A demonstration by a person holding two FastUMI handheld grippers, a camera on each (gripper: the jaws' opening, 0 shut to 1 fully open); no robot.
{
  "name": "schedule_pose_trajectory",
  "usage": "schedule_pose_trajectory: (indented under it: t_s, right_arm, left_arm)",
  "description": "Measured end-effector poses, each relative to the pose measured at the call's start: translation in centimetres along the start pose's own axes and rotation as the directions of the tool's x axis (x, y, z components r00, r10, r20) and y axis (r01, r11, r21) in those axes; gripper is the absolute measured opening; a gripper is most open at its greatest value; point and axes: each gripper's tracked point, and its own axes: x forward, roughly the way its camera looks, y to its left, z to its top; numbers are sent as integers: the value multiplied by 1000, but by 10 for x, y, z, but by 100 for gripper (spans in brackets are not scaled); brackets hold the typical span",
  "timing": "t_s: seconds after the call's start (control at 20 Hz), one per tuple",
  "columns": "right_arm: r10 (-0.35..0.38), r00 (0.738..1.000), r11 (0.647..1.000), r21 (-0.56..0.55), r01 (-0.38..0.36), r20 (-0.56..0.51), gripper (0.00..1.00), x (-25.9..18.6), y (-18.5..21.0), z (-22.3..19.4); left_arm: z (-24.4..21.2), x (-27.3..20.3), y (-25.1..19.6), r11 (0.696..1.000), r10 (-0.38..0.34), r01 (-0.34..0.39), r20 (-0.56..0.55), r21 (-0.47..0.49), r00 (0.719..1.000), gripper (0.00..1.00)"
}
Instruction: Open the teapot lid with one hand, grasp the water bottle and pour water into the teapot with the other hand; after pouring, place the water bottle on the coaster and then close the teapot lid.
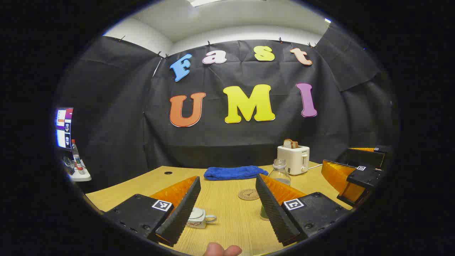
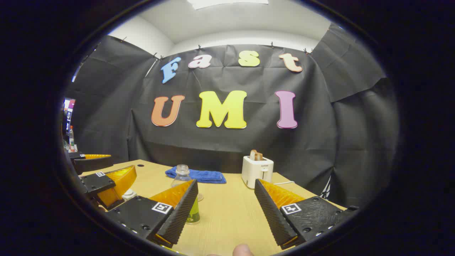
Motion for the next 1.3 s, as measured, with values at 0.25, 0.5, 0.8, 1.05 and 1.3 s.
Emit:
schedule_pose_trajectory:
  t_s: [0.25,0.5,0.8,1.05,1.3]
  right_arm:
    - [10,1000,1000,20,-10,-9,95,1,4,-4]
    - [12,1000,1000,20,-12,-18,95,2,5,-6]
    - [6,1000,1000,26,-6,-28,96,5,2,-10]
    - [1,1000,1000,11,-1,-21,95,9,-2,-13]
    - [2,1000,1000,-2,-2,-9,97,11,-11,-12]
  left_arm:
    - [3,0,3,1000,5,-5,13,3,1000,97]
    - [-1,0,4,1000,4,-4,5,4,1000,98]
    - [-2,2,8,1000,15,-15,5,2,1000,97]
    - [-4,4,10,1000,24,-24,1,3,1000,98]
    - [-18,5,14,1000,10,-11,-35,-16,999,97]
